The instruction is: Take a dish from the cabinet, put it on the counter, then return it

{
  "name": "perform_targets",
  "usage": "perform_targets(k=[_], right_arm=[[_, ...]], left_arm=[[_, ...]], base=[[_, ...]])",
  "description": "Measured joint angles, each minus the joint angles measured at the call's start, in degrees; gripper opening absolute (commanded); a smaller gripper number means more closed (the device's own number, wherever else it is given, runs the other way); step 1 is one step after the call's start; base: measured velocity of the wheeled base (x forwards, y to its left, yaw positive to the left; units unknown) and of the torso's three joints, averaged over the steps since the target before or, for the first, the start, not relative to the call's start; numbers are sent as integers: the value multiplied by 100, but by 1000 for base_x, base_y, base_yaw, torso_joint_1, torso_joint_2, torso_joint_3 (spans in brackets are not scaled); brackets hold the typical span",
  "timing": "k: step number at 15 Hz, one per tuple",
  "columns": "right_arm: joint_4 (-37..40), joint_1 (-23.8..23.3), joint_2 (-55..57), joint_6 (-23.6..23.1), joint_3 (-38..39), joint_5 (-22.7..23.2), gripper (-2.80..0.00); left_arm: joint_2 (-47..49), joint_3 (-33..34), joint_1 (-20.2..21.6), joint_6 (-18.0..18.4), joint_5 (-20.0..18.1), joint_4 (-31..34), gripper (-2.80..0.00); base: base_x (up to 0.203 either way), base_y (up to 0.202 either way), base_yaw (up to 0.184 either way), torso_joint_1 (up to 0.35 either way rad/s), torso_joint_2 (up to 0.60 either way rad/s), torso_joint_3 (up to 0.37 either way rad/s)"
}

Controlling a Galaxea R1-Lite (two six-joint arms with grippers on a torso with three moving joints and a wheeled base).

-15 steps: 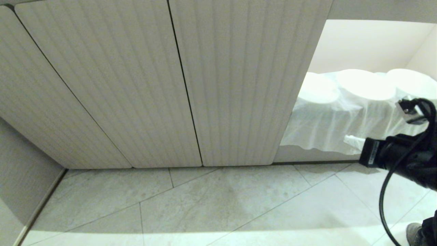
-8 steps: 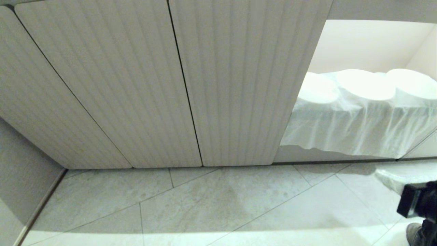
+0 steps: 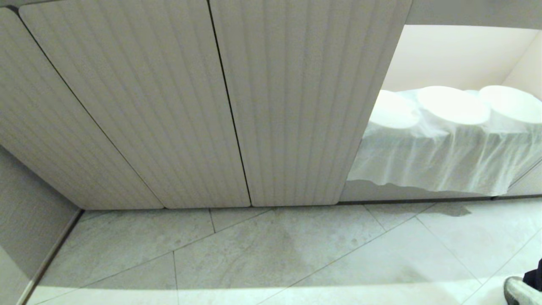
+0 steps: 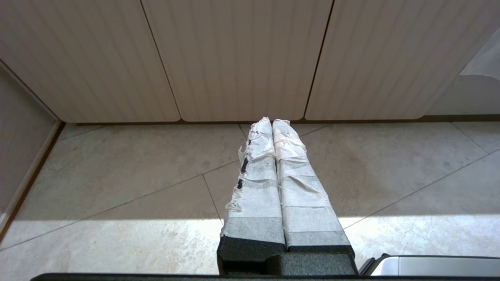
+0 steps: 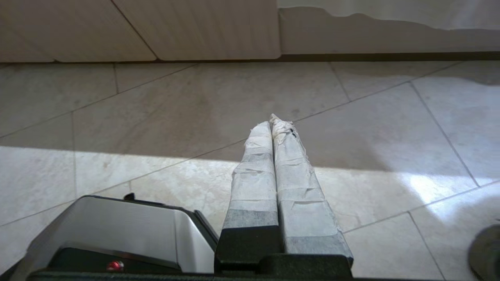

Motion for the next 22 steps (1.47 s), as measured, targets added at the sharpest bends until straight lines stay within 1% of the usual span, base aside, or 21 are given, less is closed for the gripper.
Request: perform_targets(k=[5, 8, 11, 14, 22], right_arm=[[1565, -560, -1573, -218, 63, 2, -280], [1979, -731, -2322, -245, 71, -46, -280], [2131, -816, -2985, -251, 74, -59, -280], [2139, -832, -3366, -282, 74, -61, -280], [2146, -832, -3519, -196, 74, -61, -280]], left_arm=[[0, 0, 2, -3, 0, -2, -280], [0, 0, 2, -2, -2, -2, -280], [0, 0, 2, -2, 1, 1, -280], [0, 0, 2, -2, 4, -2, -280], [0, 0, 0, -2, 0, -2, -280]], base=[[0, 0, 0, 0, 0, 0], [0, 0, 0, 0, 0, 0], [0, 0, 0, 0, 0, 0], [0, 0, 0, 0, 0, 0], [0, 0, 0, 0, 0, 0]])
